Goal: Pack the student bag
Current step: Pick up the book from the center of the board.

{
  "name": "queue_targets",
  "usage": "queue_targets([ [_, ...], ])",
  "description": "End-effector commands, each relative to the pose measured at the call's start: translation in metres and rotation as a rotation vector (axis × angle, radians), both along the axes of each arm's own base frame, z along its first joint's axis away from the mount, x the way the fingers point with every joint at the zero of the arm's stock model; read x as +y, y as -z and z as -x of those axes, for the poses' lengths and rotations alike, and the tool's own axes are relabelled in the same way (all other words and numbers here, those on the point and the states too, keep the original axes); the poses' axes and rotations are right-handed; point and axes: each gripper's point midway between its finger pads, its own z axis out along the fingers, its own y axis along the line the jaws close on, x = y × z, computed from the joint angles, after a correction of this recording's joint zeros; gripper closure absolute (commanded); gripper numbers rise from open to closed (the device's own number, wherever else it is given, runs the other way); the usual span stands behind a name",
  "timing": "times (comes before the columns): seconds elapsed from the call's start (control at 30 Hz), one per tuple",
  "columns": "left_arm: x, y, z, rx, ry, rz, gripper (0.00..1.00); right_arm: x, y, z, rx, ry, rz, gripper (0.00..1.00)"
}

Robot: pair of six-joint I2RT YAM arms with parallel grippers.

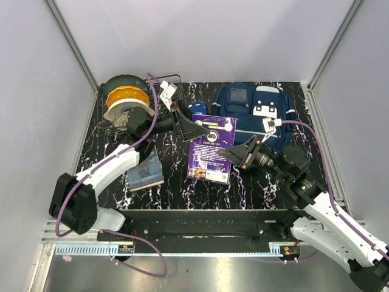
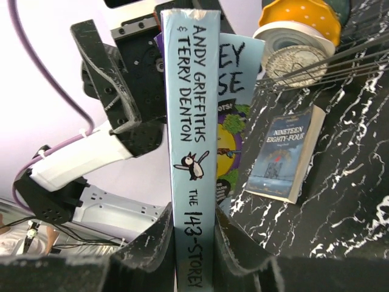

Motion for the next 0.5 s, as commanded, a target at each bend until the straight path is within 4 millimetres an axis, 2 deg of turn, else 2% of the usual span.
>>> queue_targets([
  [0.0, 0.003, -0.03, 0.036, -0.093, 0.206, 0.114, 0.01, 0.003, -0.044, 0.007, -0.102, -0.042, -0.092, 1.0],
  [0.03, 0.006, -0.038, 0.041, -0.146, 0.223, 0.154, 0.03, 0.003, -0.045, 0.007, -0.102, -0.042, -0.092, 1.0],
  [0.1, 0.005, -0.034, 0.043, -0.091, 0.271, 0.159, 0.1, 0.002, -0.042, 0.006, -0.1, -0.035, -0.086, 1.0],
  [0.13, 0.006, -0.037, 0.047, -0.093, 0.293, 0.175, 0.28, 0.002, -0.04, 0.004, -0.093, -0.03, -0.078, 1.0],
  [0.2, 0.005, -0.034, 0.045, -0.081, 0.304, 0.174, 0.48, 0.002, -0.039, 0.002, -0.094, -0.022, -0.069, 1.0],
  [0.23, 0.005, -0.034, 0.045, -0.08, 0.307, 0.172, 0.62, 0.002, -0.036, 0.002, -0.086, -0.018, -0.059, 1.0],
  [0.3, 0.005, -0.035, 0.046, -0.084, 0.305, 0.174, 0.75, 0.002, -0.035, -0.001, -0.084, -0.009, -0.043, 1.0],
  [0.33, 0.004, -0.035, 0.045, -0.086, 0.303, 0.171, 0.87, 0.002, -0.032, -0.002, -0.078, -0.007, -0.032, 1.0],
  [0.4, 0.004, -0.038, 0.044, -0.093, 0.296, 0.171, 0.99, 0.003, -0.032, -0.005, -0.077, 0.0, -0.017, 1.0],
  [0.47, 0.002, -0.038, 0.041, -0.089, 0.281, 0.155, 1.0, 0.002, -0.026, -0.01, -0.058, 0.025, 0.016, 0.98],
])
